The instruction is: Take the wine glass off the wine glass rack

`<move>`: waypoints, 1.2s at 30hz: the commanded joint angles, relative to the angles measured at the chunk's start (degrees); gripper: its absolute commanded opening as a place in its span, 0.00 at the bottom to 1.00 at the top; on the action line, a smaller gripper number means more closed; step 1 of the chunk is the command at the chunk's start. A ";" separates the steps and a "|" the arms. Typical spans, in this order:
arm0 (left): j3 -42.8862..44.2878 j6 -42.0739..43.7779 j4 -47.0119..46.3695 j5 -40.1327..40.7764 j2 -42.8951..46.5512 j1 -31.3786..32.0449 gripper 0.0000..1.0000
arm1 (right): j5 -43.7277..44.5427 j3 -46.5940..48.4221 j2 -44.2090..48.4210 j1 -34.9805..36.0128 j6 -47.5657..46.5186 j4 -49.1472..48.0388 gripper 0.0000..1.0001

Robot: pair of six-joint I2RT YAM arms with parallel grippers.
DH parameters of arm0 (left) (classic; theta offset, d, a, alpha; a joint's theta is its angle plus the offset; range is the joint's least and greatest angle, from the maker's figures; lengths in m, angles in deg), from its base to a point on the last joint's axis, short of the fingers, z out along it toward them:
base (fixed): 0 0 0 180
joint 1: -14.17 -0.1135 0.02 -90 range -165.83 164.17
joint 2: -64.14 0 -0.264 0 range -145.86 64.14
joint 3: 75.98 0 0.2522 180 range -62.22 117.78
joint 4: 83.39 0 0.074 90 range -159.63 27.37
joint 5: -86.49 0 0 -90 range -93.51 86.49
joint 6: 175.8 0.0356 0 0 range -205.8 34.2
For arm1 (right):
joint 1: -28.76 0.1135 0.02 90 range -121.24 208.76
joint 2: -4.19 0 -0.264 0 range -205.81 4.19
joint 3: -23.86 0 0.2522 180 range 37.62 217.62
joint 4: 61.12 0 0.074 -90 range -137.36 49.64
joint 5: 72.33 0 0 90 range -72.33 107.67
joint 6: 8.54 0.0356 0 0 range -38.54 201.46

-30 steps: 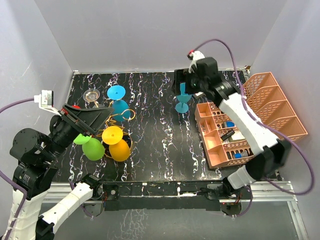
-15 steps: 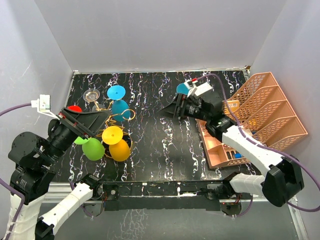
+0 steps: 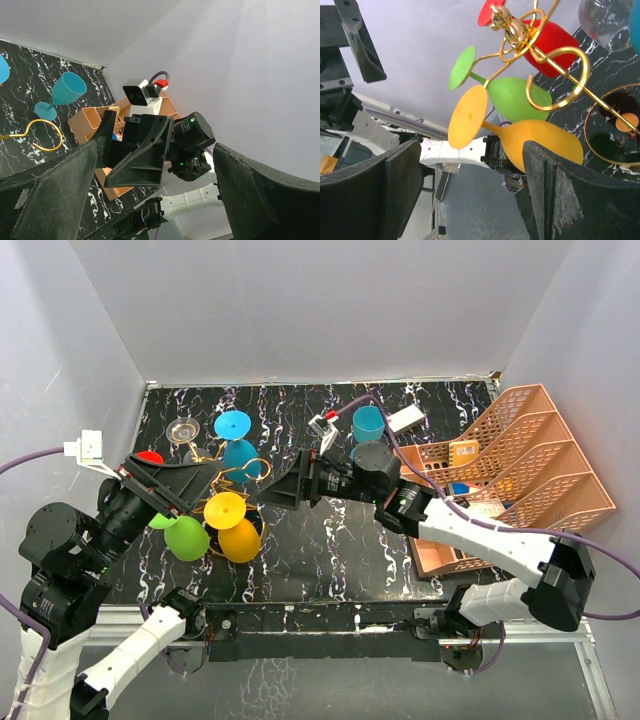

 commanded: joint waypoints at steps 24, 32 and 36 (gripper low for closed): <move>1.24 0.58 0.35 0.75 1.51 -0.22 0.97 | 24.61 26.81 -13.95 15.30 -17.42 24.29 0.58; 1.50 0.72 0.92 0.92 1.87 -0.26 0.97 | 28.98 29.30 -14.97 15.86 -17.49 27.88 0.50; 1.50 0.68 1.06 1.03 1.92 -0.25 0.97 | 29.34 29.93 -15.07 15.94 -17.57 28.59 0.43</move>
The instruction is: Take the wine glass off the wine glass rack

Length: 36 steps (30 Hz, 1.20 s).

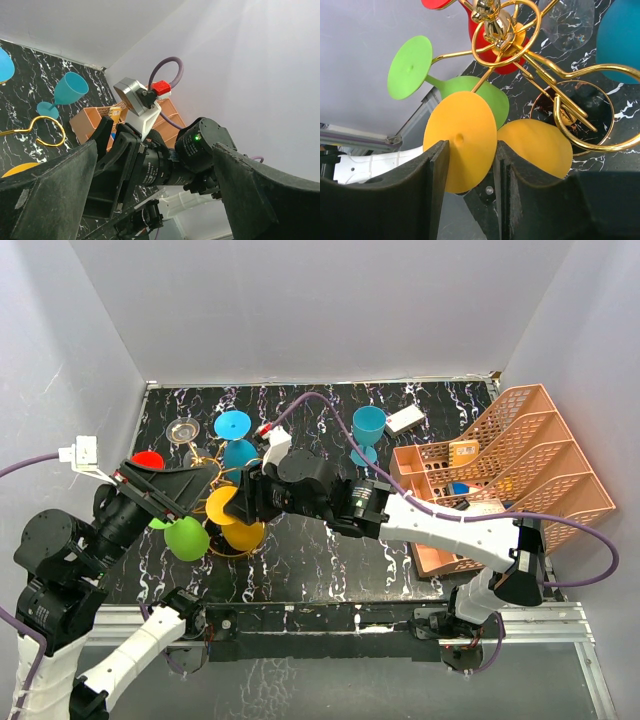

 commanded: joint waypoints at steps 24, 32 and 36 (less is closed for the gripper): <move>1.57 0.09 0.59 0.78 1.31 -0.23 0.97 | 3.28 4.18 1.32 0.53 3.69 -2.81 0.19; 1.52 -0.20 0.87 1.36 1.49 -0.19 0.97 | 0.36 -0.22 3.23 0.49 11.06 -11.53 0.10; 1.50 -0.12 0.36 0.95 1.34 -0.19 0.97 | 0.29 -0.32 3.16 0.47 15.57 -12.10 0.09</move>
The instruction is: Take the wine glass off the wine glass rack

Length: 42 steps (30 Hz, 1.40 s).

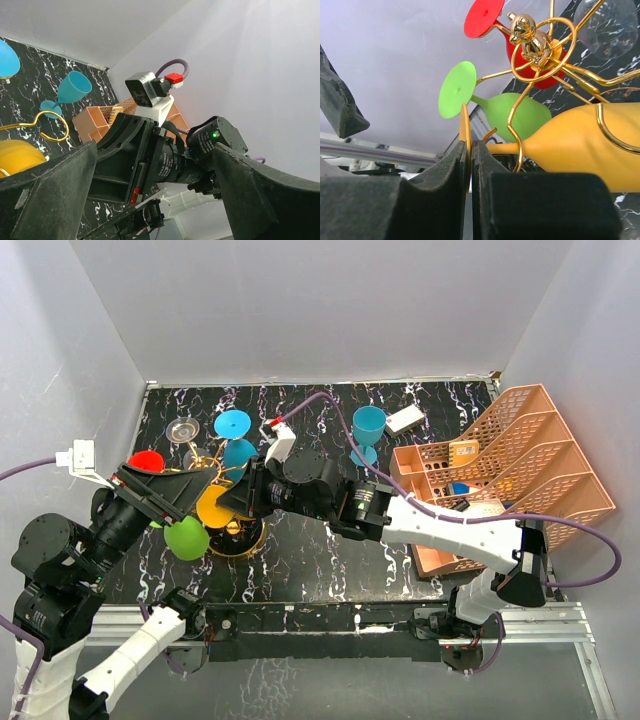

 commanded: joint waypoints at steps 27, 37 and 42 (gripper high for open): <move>2.18 0.59 -0.89 -0.13 0.38 -0.26 0.97 | 5.65 -3.48 0.54 -1.06 30.45 -12.31 0.08; 2.96 1.25 -0.29 0.30 0.29 -0.20 0.97 | 6.77 -2.17 -1.83 -1.57 32.95 -12.02 0.08; 3.41 1.47 0.17 0.57 0.23 -0.19 0.97 | 4.07 -0.64 -2.83 -1.67 31.67 -11.38 0.08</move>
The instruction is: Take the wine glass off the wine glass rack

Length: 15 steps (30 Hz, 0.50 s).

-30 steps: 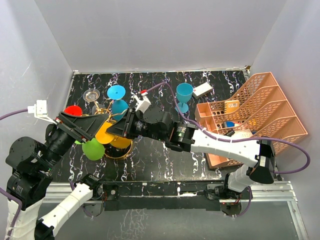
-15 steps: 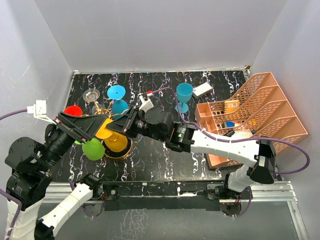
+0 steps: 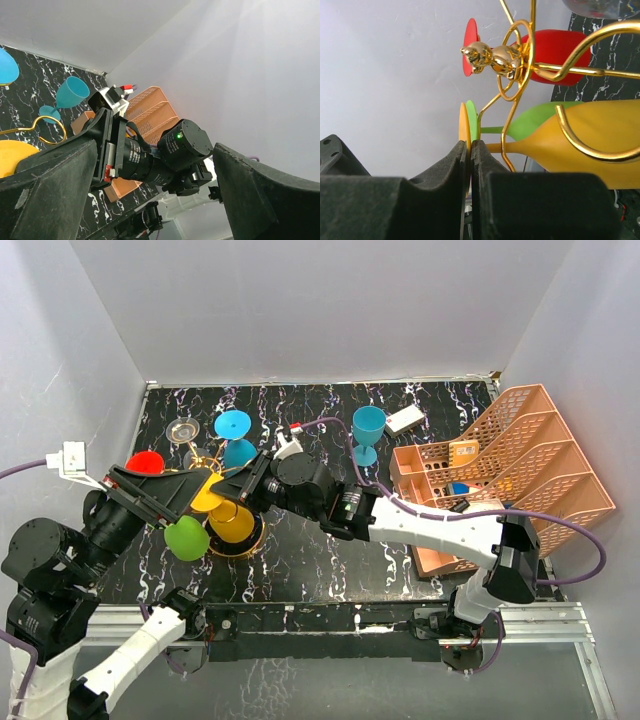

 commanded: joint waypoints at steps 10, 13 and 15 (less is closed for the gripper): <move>1.18 1.01 -0.38 0.51 0.27 -0.20 0.97 | -10.84 4.67 -0.21 -0.35 -2.34 -1.96 0.09; 1.12 1.01 -0.20 0.51 0.29 -0.19 0.97 | -13.77 4.36 0.26 -0.42 -3.92 -1.96 0.09; 1.13 1.08 -0.07 0.60 0.28 -0.24 0.97 | -16.07 4.07 0.70 -0.44 -5.22 -1.96 0.08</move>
